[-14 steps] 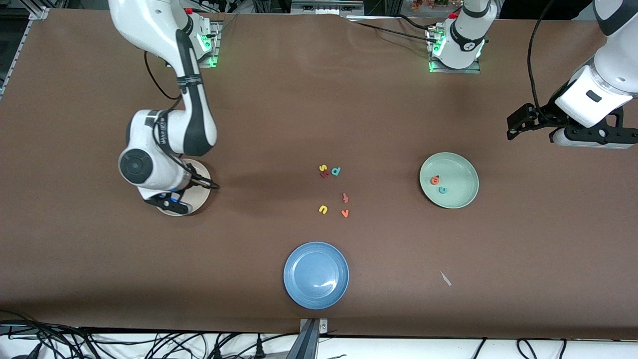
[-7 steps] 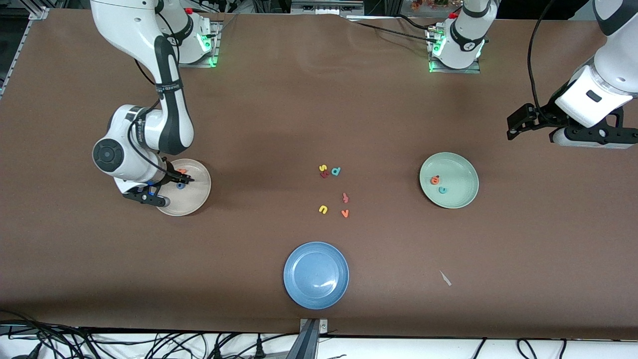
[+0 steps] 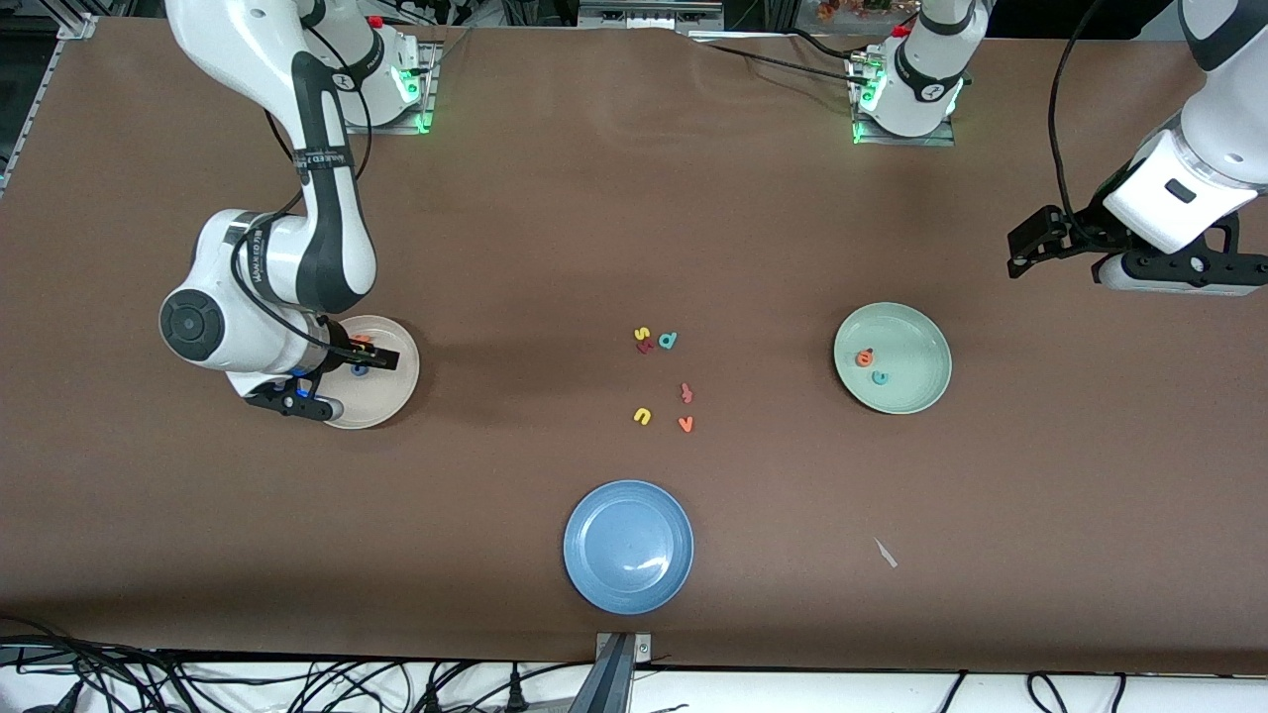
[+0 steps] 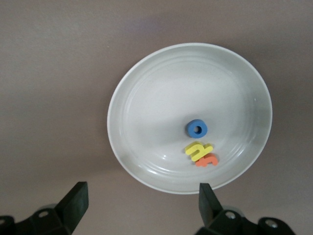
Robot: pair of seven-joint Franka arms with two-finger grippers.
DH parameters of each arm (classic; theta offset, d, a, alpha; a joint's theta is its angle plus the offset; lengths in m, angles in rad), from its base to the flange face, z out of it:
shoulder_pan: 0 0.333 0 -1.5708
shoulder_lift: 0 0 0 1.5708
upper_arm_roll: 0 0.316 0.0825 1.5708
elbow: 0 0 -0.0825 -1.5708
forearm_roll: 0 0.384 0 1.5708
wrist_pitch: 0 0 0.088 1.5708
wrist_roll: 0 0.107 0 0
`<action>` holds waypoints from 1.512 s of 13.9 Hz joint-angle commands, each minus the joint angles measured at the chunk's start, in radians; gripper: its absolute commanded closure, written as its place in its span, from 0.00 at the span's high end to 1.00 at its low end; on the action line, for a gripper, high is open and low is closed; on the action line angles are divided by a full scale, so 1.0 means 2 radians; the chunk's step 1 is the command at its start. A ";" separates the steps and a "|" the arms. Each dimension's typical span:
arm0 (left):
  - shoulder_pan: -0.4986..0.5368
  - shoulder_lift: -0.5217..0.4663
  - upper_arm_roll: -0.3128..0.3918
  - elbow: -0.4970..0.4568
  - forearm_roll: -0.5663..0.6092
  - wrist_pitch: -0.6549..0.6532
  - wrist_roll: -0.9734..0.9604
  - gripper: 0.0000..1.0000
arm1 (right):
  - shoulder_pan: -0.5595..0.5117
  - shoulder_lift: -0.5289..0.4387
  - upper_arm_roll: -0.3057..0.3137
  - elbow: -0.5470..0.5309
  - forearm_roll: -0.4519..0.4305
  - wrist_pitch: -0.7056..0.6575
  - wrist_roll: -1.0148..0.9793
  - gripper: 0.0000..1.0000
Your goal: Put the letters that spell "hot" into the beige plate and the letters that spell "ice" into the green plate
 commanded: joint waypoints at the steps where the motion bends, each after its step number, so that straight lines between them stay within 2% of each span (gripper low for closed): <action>1: 0.000 0.005 0.000 0.014 0.013 -0.011 0.007 1.00 | -0.005 -0.002 -0.002 0.015 0.004 -0.022 0.010 1.00; 3: 0.000 0.005 0.000 0.014 0.013 -0.011 0.007 1.00 | -0.004 -0.006 -0.005 0.015 0.000 -0.037 0.010 1.00; 5: 0.000 0.005 0.000 0.014 0.013 -0.011 0.007 1.00 | 0.002 -0.005 -0.028 0.019 -0.008 -0.066 0.010 1.00; 6: 0.000 0.005 0.000 0.014 0.013 -0.011 0.007 1.00 | -0.002 -0.008 -0.026 0.025 -0.016 -0.070 0.010 1.00; 7: 0.000 0.005 0.000 0.014 0.013 -0.011 0.007 1.00 | -0.026 -0.031 -0.007 0.023 -0.034 -0.071 0.009 1.00; 8: 0.000 0.005 0.000 0.014 0.013 -0.011 0.007 1.00 | -0.072 -0.060 0.043 0.020 -0.062 -0.071 0.009 1.00; 10: 0.000 0.005 0.000 0.014 0.013 -0.011 0.007 1.00 | -0.197 -0.096 0.178 0.017 -0.127 -0.071 0.010 1.00; 11: 0.000 0.005 0.000 0.014 0.013 -0.011 0.007 1.00 | -0.236 -0.104 0.219 0.014 -0.154 -0.069 0.010 1.00; 12: 0.000 0.005 0.000 0.014 0.013 -0.012 0.007 1.00 | -0.262 -0.118 0.244 0.008 -0.169 -0.069 0.008 1.00; 15: 0.000 0.005 0.000 0.014 0.013 -0.012 0.007 1.00 | -0.337 -0.185 0.307 -0.025 -0.195 -0.072 0.004 1.00; 16: 0.000 0.005 0.000 0.014 0.013 -0.012 0.007 1.00 | -0.343 -0.211 0.316 -0.036 -0.209 -0.074 0.004 1.00; 17: 0.000 0.005 0.000 0.014 0.013 -0.012 0.007 1.00 | -0.345 -0.239 0.319 -0.046 -0.224 -0.080 0.003 1.00; 19: 0.000 0.005 0.000 0.014 0.013 -0.012 0.007 1.00 | -0.352 -0.280 0.320 -0.045 -0.226 -0.121 0.004 1.00; 21: 0.000 0.005 0.000 0.014 0.013 -0.011 0.007 1.00 | -0.353 -0.291 0.321 -0.005 -0.226 -0.188 0.004 1.00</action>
